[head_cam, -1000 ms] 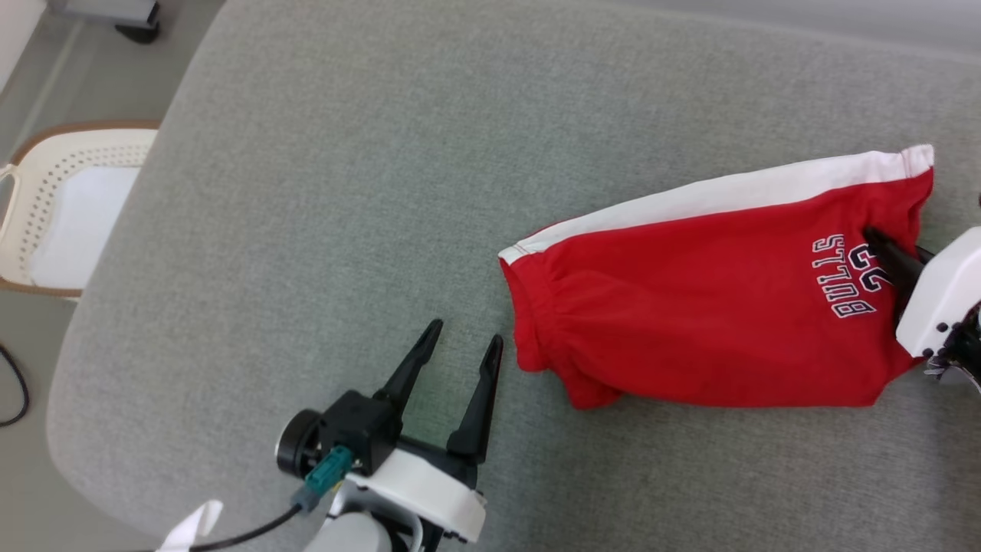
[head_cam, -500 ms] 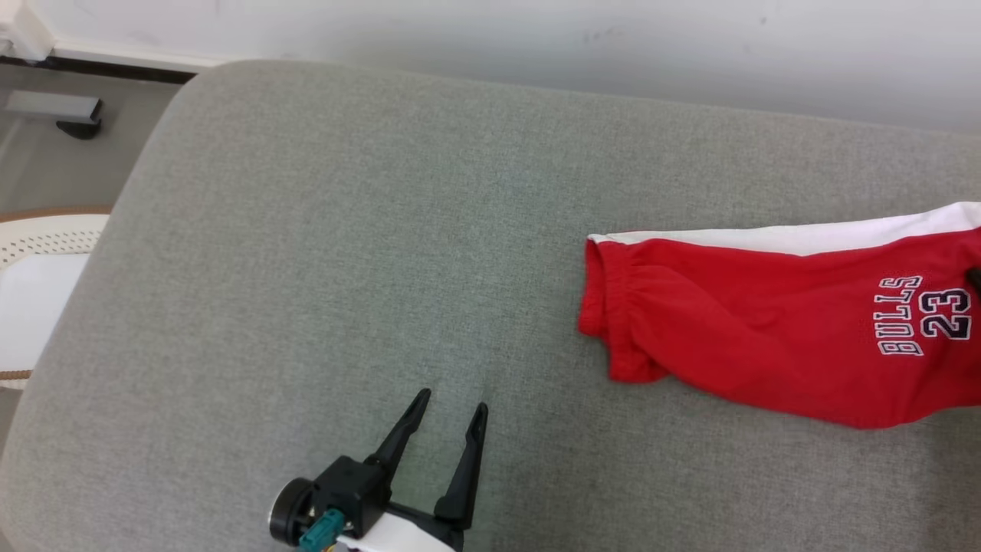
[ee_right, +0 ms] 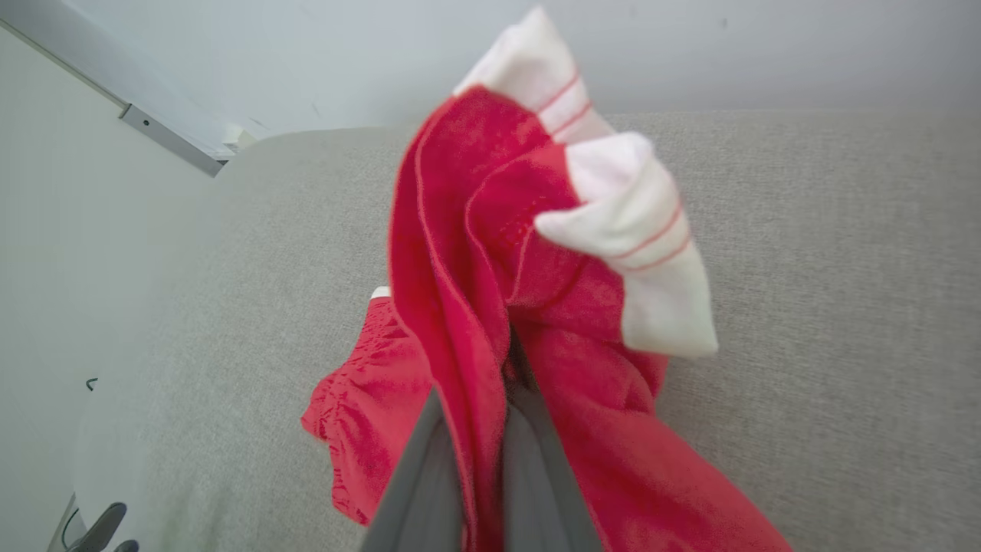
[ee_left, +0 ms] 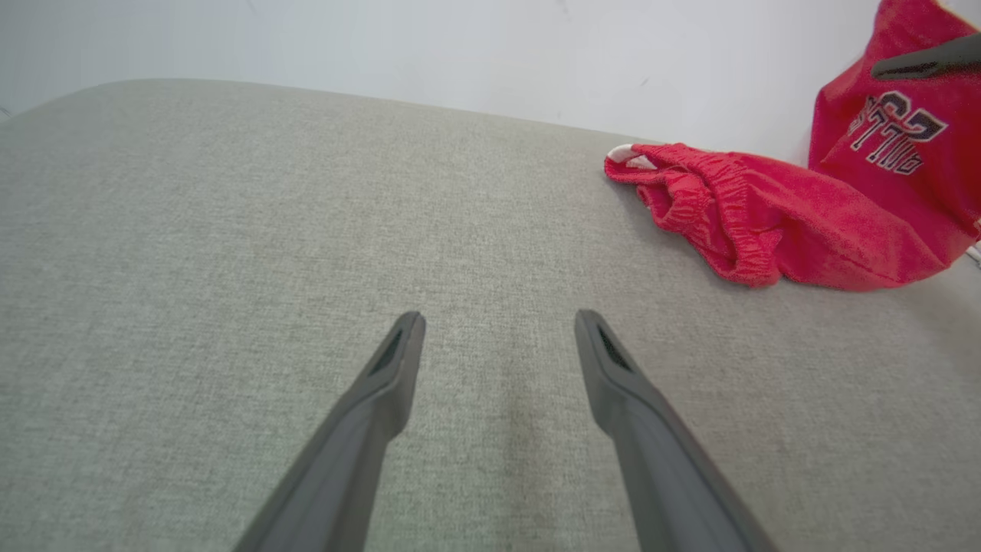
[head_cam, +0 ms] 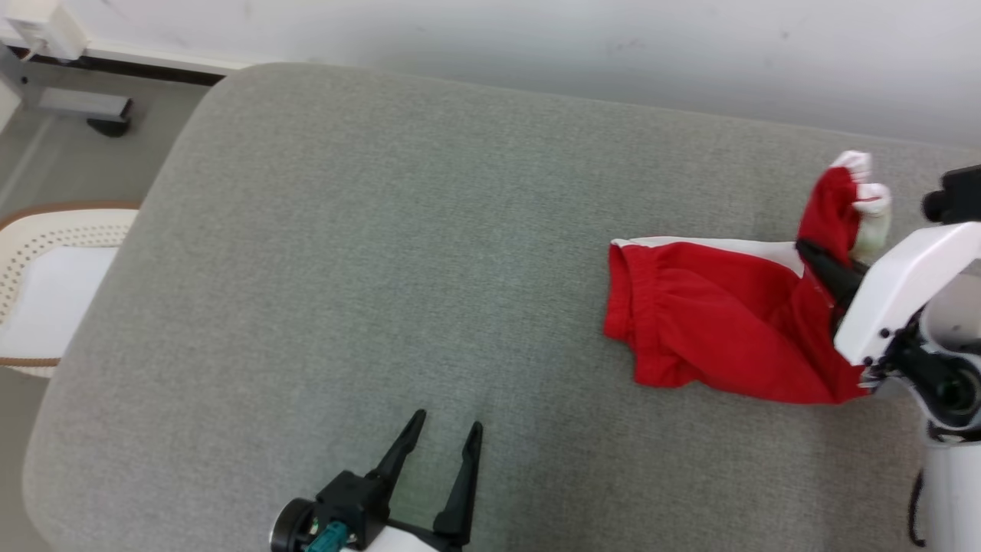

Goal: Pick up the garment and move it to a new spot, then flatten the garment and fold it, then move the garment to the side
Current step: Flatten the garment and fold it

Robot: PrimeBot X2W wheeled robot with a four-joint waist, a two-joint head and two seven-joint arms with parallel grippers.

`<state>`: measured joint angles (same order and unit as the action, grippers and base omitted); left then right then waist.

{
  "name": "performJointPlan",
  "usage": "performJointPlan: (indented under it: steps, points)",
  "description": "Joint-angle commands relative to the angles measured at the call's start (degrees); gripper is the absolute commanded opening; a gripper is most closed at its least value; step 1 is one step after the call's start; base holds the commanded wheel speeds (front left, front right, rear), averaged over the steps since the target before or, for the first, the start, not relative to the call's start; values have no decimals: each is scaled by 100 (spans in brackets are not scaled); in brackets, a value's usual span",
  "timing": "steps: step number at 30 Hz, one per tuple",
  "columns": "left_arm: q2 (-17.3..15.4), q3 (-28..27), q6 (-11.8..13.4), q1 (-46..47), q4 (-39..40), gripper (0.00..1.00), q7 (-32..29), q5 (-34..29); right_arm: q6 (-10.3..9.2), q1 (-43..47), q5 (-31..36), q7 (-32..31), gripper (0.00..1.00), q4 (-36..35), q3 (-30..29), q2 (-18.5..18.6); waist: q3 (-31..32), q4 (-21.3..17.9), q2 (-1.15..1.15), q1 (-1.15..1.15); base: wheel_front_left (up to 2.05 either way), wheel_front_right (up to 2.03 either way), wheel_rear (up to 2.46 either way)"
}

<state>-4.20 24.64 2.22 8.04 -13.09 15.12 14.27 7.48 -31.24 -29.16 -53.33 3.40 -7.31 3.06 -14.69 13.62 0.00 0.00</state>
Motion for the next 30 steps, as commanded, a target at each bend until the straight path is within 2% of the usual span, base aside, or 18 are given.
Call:
performJointPlan:
  steps: [1, 7, 14, 16, 17, 18, 19, 26, 30]
  points:
    - [17, -9, -33, 52, -5, 100, 2, -36, 0, -21, -86, 102, 0, 115, 72, -11, -2, 67, 0, 0, 0, 0, 0]
    - [91, -26, -58, -6, -21, 100, 1, -18, 0, 98, -453, 947, 0, 1185, 655, -11, 67, 376, 0, 0, 0, 0, 0]
    - [116, -113, -63, -183, -122, 100, 1, -33, 0, -160, -892, 1831, 0, 2205, 1078, -11, 219, 481, 0, 0, 0, 0, 0]
    - [118, -98, -60, -206, -148, 100, 1, -46, 0, -276, -1080, 2029, 14, 2462, 1245, -12, 261, 482, 0, 0, 0, 0, 0]
    - [119, -81, -56, -216, -153, 100, 1, -28, 0, -327, -1209, 2128, 35, 2567, 1339, -12, 280, 478, 0, 0, 0, 0, 0]
    - [120, -62, -51, -226, -157, 100, 1, 4, 0, -378, -1387, 2222, 77, 2647, 1433, -12, 298, 470, 0, 0, 0, 0, 0]
    - [120, -45, -37, -237, -164, 100, 1, 24, 0, -414, -1572, 2299, 100, 2759, 1515, -11, 323, 458, 0, 0, 0, 0, 0]
    - [118, -134, 26, -362, -254, 100, 1, 10, 0, -549, -3064, 2891, 100, 2989, 2264, -11, 566, 246, 0, 0, 0, 0, 0]
    - [118, -227, 19, -446, -319, 100, 1, -51, 0, -425, -3435, 3238, 100, 2812, 2575, -9, 796, 54, 0, 0, 0, 0, 0]
